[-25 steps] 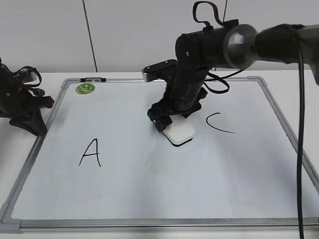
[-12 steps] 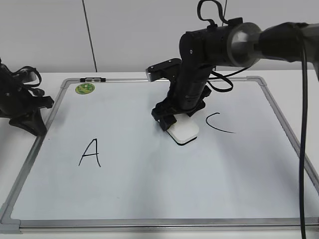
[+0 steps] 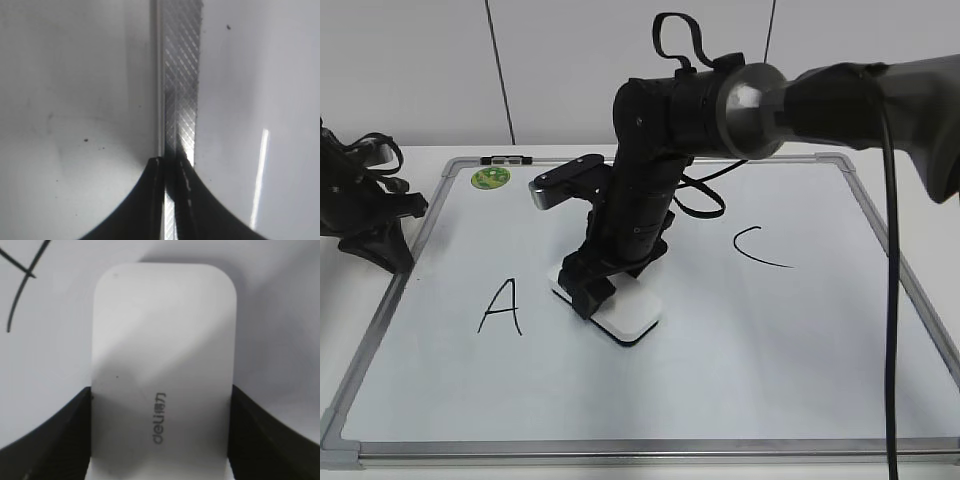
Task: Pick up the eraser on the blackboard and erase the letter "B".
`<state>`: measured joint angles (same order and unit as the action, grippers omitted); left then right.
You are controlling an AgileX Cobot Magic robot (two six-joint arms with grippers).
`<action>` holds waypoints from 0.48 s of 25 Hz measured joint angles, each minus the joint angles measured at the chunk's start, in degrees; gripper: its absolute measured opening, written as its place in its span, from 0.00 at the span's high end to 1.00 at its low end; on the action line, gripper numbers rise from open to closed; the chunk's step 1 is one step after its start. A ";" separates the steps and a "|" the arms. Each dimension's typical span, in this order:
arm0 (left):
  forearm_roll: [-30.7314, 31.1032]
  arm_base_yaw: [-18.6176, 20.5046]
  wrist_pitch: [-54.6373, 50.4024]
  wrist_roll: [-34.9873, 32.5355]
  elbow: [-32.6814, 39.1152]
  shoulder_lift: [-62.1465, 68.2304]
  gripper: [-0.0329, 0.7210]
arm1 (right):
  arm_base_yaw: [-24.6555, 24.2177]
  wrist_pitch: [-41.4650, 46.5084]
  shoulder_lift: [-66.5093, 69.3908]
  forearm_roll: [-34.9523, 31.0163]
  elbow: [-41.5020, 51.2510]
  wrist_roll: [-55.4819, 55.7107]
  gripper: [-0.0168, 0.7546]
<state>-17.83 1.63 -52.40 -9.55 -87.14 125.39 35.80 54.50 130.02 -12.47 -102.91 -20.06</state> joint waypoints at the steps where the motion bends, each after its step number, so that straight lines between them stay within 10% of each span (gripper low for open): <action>1: 0.00 0.00 -0.10 0.00 0.00 0.00 0.93 | 0.11 0.44 -0.35 -0.09 0.26 -0.12 0.30; 12: 0.00 0.00 -0.10 0.00 0.00 0.00 0.93 | -4.73 2.50 -14.15 7.86 0.87 5.01 0.30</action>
<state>-17.83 1.63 -52.49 -9.55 -87.14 125.39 31.07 57.00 115.86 -4.62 -102.04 -15.05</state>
